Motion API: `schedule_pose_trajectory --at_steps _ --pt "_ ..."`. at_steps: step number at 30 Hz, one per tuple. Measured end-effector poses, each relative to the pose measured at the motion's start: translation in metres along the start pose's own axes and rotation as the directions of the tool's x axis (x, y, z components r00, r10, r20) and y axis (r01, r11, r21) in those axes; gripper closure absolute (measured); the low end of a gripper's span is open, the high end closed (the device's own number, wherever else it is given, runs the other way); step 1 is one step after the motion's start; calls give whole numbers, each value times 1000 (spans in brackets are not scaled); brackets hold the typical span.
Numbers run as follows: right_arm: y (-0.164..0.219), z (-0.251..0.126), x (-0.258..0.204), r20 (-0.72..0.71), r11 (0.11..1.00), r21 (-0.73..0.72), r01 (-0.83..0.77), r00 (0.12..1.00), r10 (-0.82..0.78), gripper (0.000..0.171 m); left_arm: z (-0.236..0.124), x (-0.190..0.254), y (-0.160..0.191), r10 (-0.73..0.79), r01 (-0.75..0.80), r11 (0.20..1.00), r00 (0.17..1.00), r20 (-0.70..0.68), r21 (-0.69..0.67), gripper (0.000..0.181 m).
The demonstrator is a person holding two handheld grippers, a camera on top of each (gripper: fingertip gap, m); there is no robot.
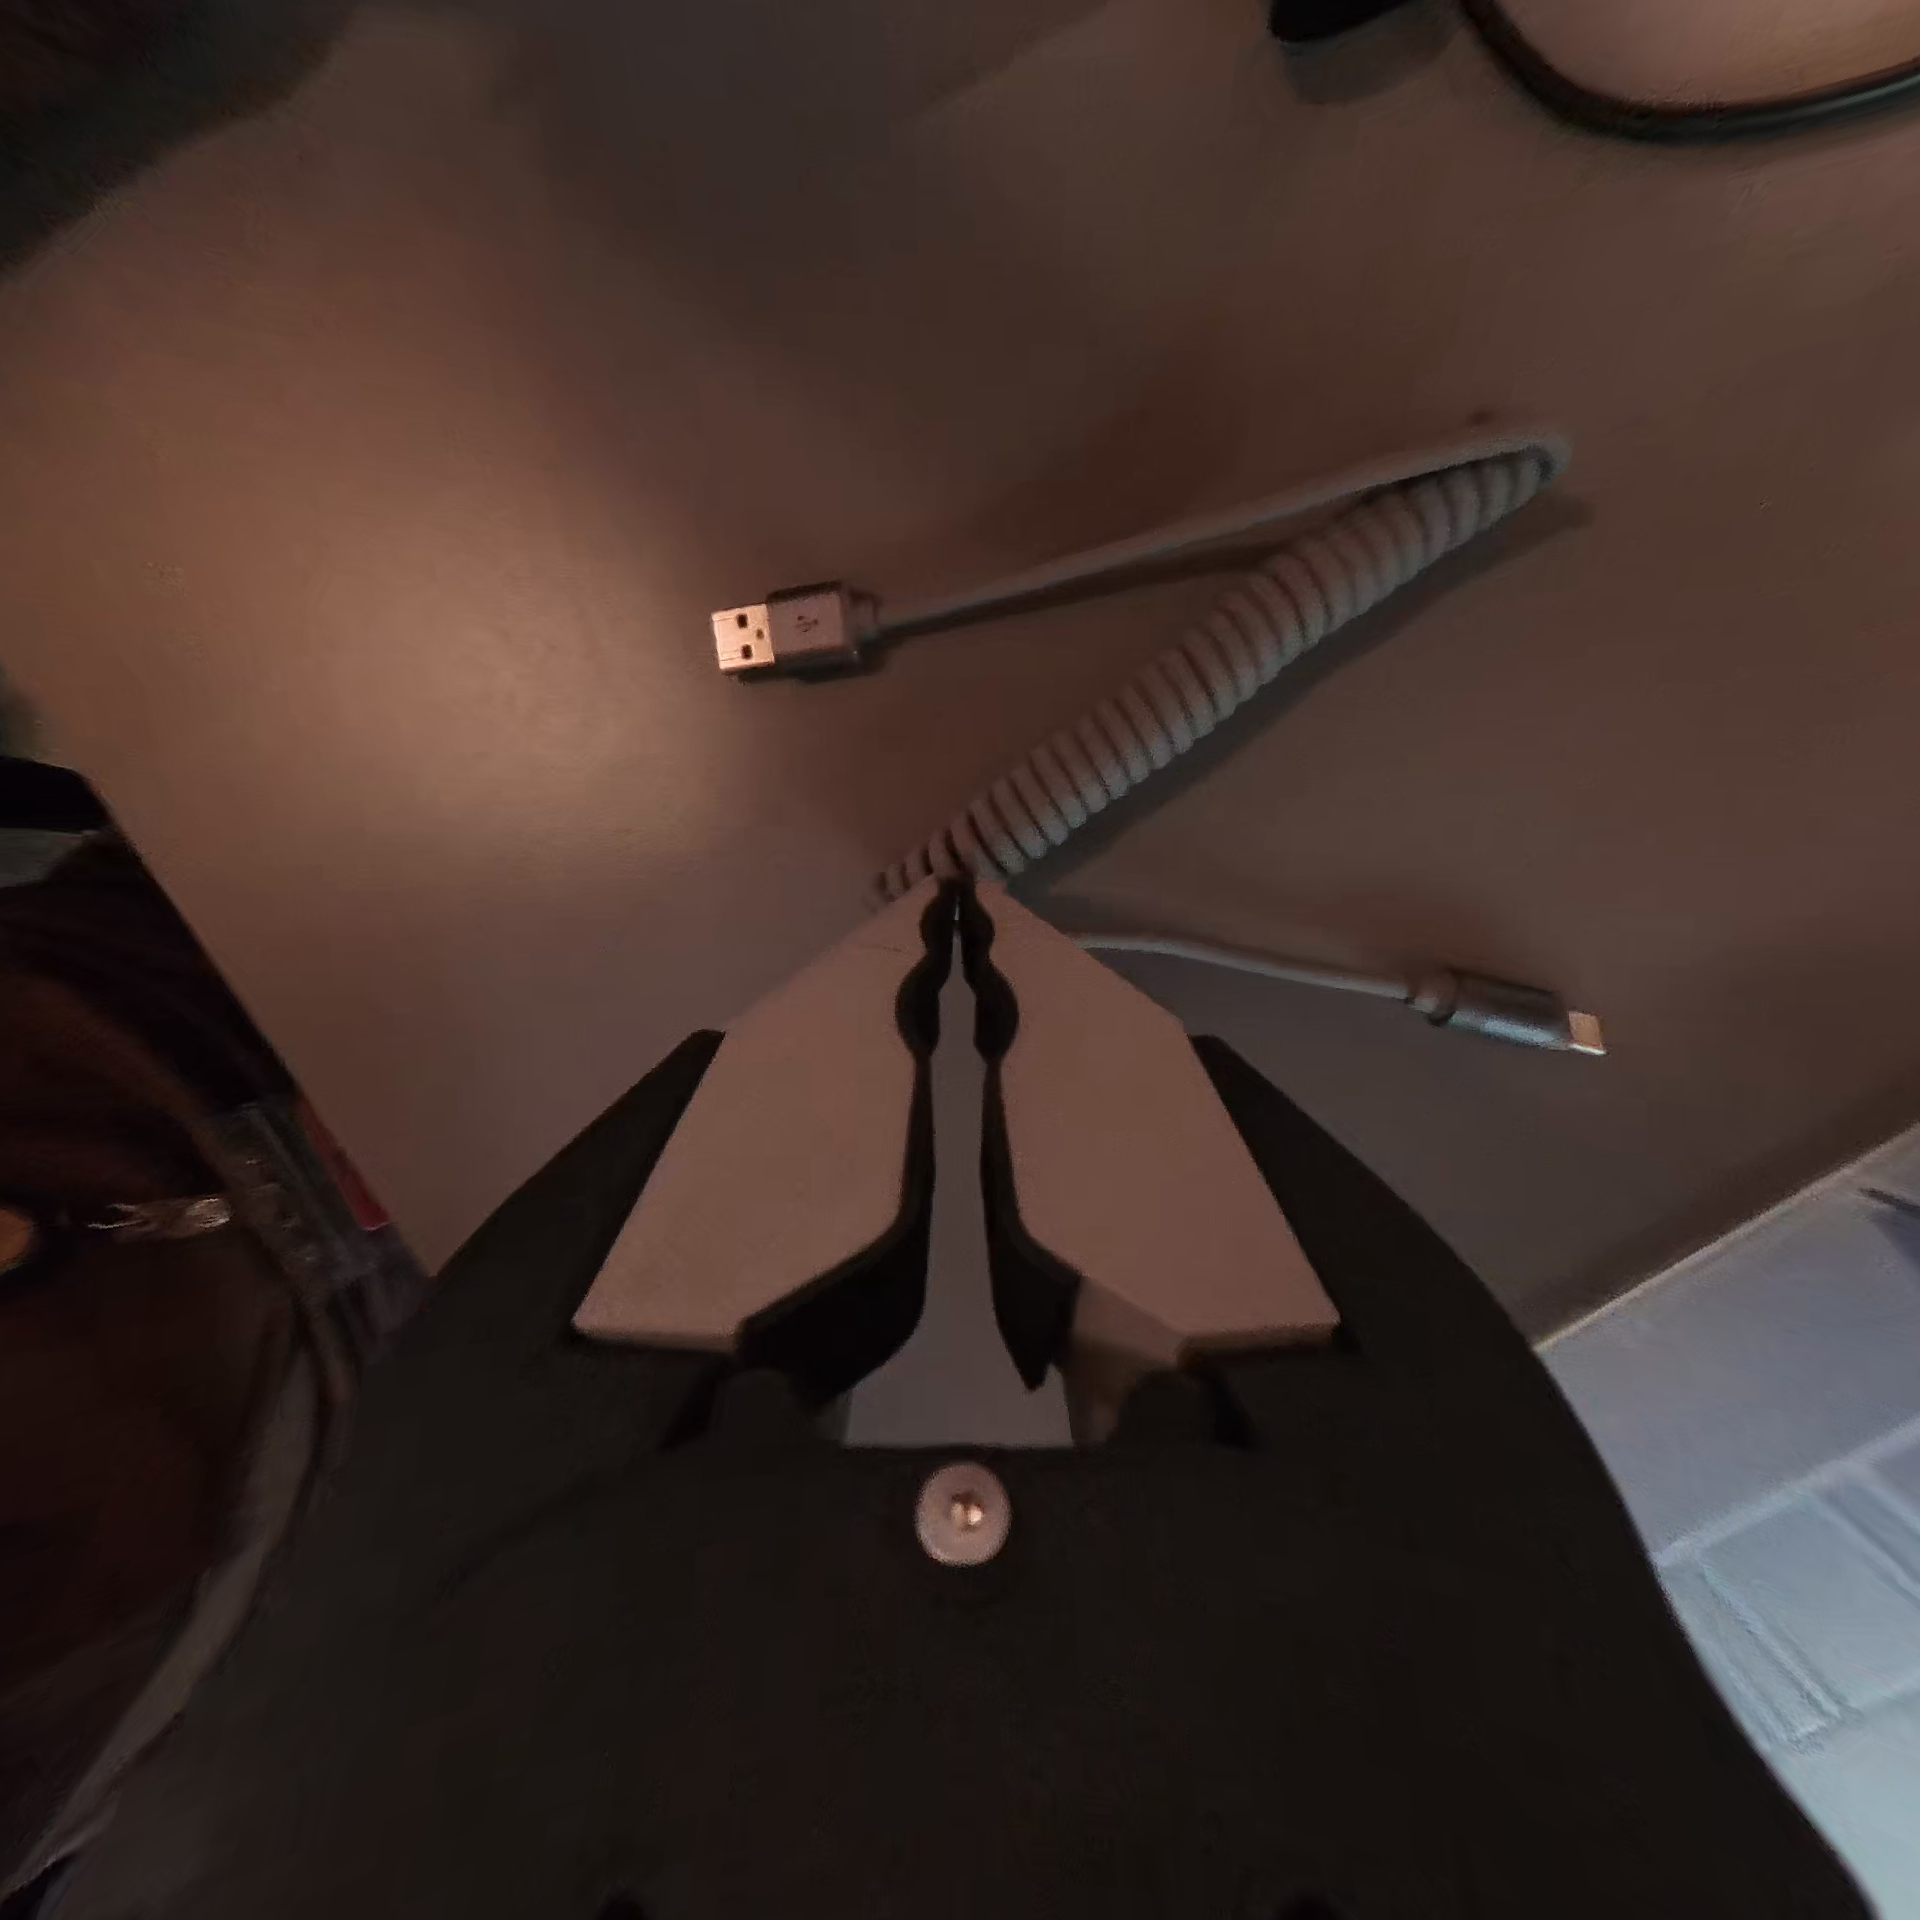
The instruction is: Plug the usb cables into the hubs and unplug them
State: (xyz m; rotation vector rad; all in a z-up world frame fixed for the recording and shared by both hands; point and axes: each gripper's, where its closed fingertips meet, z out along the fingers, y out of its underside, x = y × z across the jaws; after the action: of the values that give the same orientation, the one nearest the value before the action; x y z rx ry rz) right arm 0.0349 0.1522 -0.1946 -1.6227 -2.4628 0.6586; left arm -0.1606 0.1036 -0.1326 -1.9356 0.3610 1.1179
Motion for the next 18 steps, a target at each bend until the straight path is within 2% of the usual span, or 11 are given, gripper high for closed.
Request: schedule_pose_trajectory --at_steps 1,2,3,4,8,12,15,18 --pt "1 -1 -4 19 1000 -4 -8 1000 8 171 0 0 0 1 -1 1000 1000 2 0 173" --pt "3 -2 -11 58 1000 -12 -5 998 5 168 -1 -1 0 1 -1 1000 1000 3 2 173" --pt "3 -4 -18 92 1000 -9 -7 996 8 154 -1 -1 -1 -1 1 1000 1000 4 7 173" --pt "1 -6 -21 102 1000 5 -11 995 10 146 -1 -1 -2 -3 3 1000 1000 4 15 173" --pt "-13 -13 -10 2 994 79 81 997 -82 140 -4 3 -12 -12 14 997 1000 -22 74 172" --pt "-16 -7 3 -69 989 65 131 989 -127 139 -7 8 -19 16 -13 994 999 -34 107 172" --pt "-7 1 16 -114 994 22 106 988 -103 140 -6 8 -18 24 -21 994 999 -27 105 172" --pt "-4 1 17 -86 998 49 32 996 -27 140 -7 7 -19 24 -21 994 999 -28 109 172"
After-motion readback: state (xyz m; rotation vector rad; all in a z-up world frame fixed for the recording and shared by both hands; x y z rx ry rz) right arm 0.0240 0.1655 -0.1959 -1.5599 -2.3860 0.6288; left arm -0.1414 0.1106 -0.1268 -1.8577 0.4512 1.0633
